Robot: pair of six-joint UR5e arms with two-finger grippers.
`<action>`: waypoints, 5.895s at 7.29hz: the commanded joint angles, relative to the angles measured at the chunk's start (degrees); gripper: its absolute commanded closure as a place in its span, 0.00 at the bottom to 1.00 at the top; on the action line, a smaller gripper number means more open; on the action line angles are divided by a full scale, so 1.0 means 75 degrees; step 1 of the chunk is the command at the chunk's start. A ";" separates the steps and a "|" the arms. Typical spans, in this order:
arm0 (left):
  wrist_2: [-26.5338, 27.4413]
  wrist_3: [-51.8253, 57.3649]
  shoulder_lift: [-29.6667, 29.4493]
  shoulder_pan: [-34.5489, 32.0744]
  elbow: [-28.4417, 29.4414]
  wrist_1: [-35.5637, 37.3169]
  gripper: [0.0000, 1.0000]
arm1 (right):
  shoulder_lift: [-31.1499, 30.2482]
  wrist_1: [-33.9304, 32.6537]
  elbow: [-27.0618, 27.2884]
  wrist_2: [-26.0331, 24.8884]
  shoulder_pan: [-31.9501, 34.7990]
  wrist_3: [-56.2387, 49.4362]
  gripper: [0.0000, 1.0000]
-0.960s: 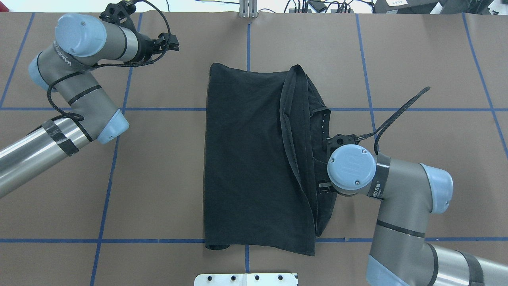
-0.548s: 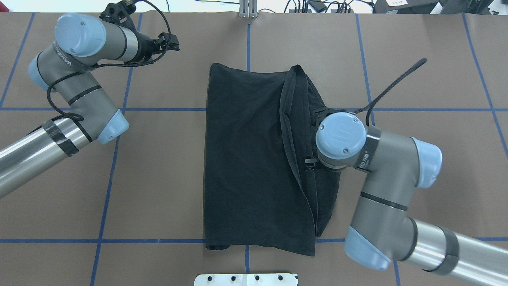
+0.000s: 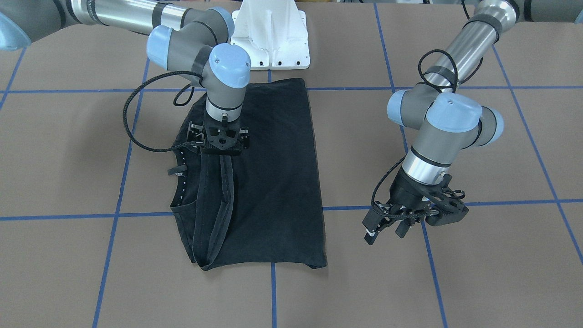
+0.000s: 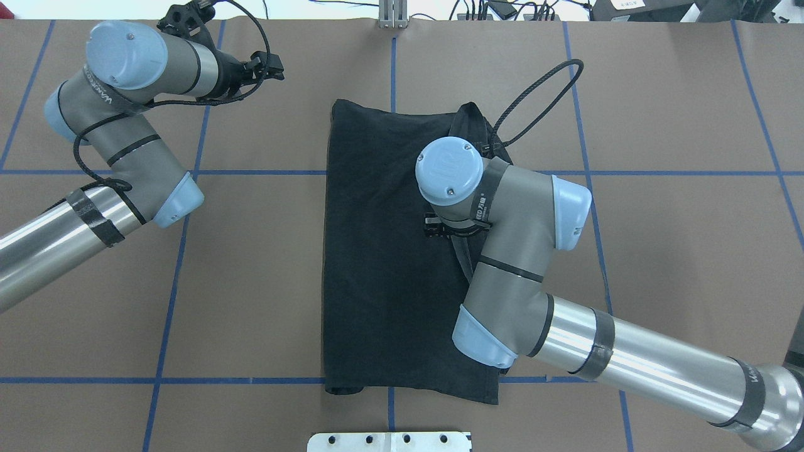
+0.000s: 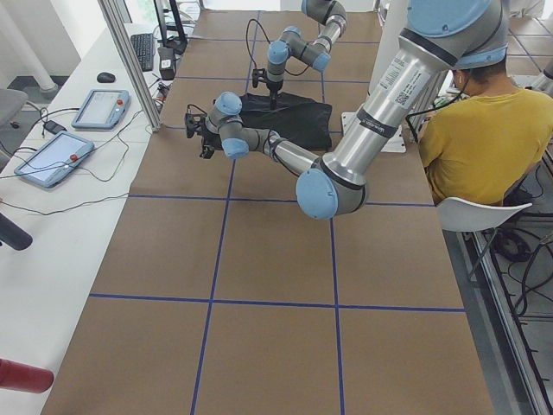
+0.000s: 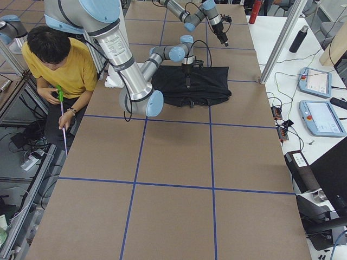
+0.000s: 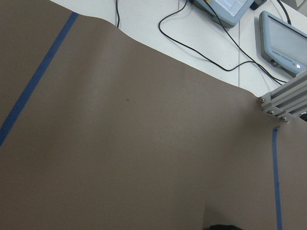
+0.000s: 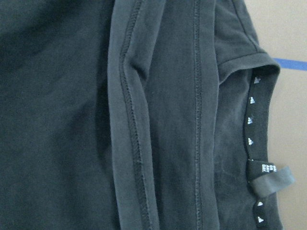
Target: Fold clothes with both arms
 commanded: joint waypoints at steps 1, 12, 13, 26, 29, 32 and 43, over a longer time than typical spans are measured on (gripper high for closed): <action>-0.0007 0.0000 -0.0003 0.0000 -0.0001 0.0000 0.00 | 0.0077 0.0004 -0.0157 -0.0023 -0.0179 0.0009 0.00; -0.0007 0.0000 0.0008 -0.0024 -0.0176 0.0012 0.00 | -0.1937 -0.0007 0.1539 0.0023 0.0218 -0.0951 0.00; -0.0019 0.0000 -0.0003 -0.0024 -0.0269 0.0151 0.00 | -0.1892 -0.0135 0.1949 0.0047 0.0289 -0.0871 0.00; -0.0007 0.0012 0.0102 -0.0012 -0.0657 0.0609 0.00 | -0.4025 0.2805 0.3454 -0.2788 -0.3085 1.0696 0.03; -0.0007 0.0012 0.0125 -0.0012 -0.0657 0.0609 0.00 | -0.4013 0.2805 0.3418 -0.2789 -0.3121 1.0591 0.23; -0.0007 0.0012 0.0137 -0.0012 -0.0657 0.0609 0.00 | -0.4001 0.2805 0.3395 -0.2777 -0.3063 1.0474 0.26; -0.0007 0.0012 0.0172 -0.0012 -0.0680 0.0609 0.00 | -0.3978 0.2817 0.3406 -0.2660 -0.2922 1.0158 1.00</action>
